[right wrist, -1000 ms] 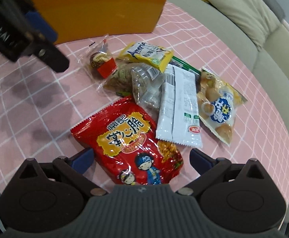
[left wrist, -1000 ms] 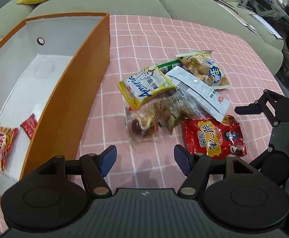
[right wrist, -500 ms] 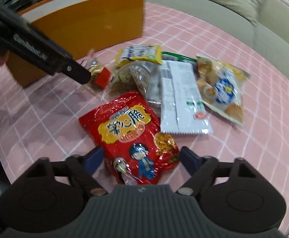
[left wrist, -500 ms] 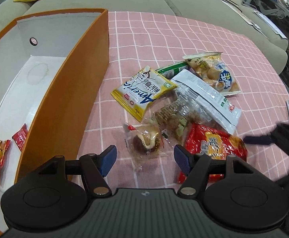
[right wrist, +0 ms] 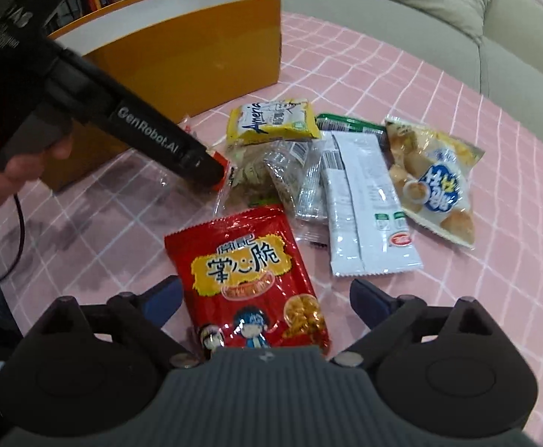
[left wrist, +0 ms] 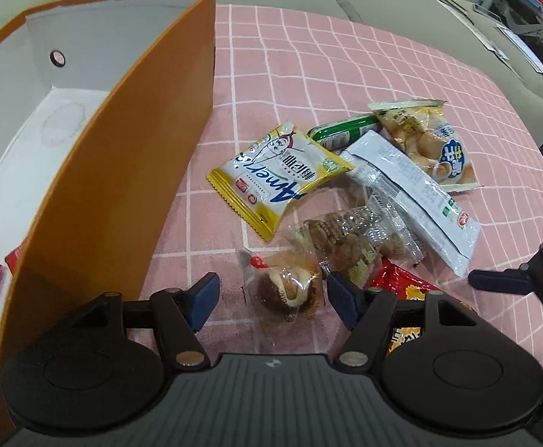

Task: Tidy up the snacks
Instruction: 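Grasp the red crispy-snack bag with the right tool while the left tool grasps the wrapped cake, then carry both snacks over the shoebox and open both tools to drop them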

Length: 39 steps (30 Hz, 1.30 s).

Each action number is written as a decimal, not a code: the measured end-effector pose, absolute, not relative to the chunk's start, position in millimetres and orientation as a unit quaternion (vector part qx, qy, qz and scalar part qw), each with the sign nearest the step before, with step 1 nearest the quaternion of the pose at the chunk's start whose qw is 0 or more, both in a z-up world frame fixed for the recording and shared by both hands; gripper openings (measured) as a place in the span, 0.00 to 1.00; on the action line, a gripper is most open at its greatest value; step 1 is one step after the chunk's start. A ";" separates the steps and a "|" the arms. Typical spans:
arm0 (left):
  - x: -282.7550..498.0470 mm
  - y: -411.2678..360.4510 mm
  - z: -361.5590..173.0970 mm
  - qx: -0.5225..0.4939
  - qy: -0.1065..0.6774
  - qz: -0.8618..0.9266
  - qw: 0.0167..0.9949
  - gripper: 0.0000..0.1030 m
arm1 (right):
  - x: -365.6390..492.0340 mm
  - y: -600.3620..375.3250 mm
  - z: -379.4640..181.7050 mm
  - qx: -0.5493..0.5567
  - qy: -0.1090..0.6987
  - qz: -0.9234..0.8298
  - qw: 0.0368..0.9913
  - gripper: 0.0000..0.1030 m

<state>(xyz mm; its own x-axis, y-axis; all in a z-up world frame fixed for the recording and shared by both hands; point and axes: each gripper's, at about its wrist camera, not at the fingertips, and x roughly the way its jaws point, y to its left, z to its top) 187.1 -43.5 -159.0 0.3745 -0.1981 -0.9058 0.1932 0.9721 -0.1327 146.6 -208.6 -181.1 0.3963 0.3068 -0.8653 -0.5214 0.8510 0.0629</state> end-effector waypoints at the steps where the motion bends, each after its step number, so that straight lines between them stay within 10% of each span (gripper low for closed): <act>1: 187.8 -43.7 -160.8 -0.003 0.549 -0.119 0.828 0.72 | 147.1 -207.3 -183.3 -0.106 0.492 0.250 0.827 0.90; 8: 189.4 -45.9 -164.4 -0.005 0.551 -0.124 0.825 0.47 | 138.4 -200.1 -195.2 -0.104 0.508 0.236 0.822 0.85; 39: 122.7 -34.5 -95.2 -0.005 0.507 -0.109 0.855 0.42 | 96.2 -208.5 -156.8 -0.017 0.495 0.171 0.852 0.69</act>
